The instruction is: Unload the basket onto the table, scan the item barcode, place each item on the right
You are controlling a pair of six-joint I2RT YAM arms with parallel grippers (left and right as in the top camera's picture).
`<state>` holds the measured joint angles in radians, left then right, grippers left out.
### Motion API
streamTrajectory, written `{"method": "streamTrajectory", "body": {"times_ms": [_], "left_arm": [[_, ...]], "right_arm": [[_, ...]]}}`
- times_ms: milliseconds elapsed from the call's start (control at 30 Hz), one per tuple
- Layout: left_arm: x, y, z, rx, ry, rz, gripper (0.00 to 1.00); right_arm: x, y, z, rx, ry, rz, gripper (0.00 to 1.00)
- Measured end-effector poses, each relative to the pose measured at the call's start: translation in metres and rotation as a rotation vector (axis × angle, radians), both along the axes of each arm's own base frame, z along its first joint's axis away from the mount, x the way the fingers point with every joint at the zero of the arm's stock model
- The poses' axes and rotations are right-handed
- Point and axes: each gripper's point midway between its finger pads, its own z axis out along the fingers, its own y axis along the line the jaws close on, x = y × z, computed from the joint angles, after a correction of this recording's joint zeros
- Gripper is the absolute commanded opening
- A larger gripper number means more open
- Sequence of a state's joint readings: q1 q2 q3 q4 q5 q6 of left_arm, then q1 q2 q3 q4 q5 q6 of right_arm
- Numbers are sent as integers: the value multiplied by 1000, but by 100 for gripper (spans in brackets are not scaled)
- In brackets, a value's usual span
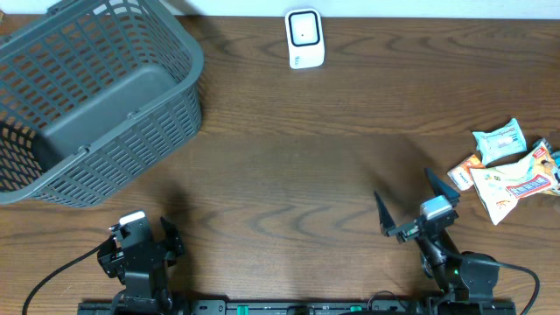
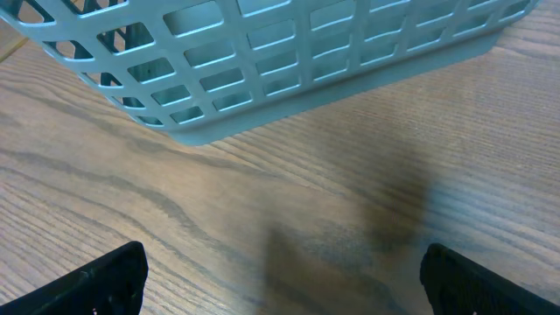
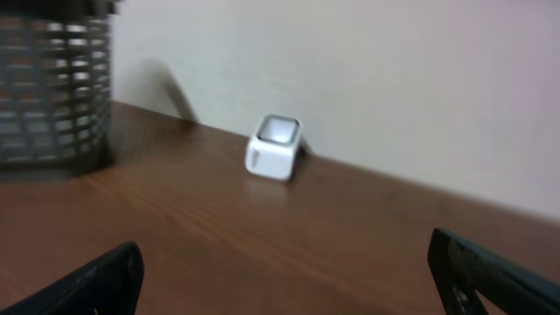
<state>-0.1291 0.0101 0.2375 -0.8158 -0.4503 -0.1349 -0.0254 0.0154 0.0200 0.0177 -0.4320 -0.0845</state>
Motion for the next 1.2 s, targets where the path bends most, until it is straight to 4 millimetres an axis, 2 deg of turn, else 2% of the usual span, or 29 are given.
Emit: {"method": "streamTrajectory", "body": {"times_ms": [167,367,1200], "left_arm": [[0,0,0,0,0,0,100],[0,0,0,0,0,0,100],[0,0,0,0,0,0,100]], "right_arm": [[5,-13,-20,84,107,-84,99],[7,-19,-20,106,114,-119,99],[8,-22,-21,115,117,-136,99]]}}
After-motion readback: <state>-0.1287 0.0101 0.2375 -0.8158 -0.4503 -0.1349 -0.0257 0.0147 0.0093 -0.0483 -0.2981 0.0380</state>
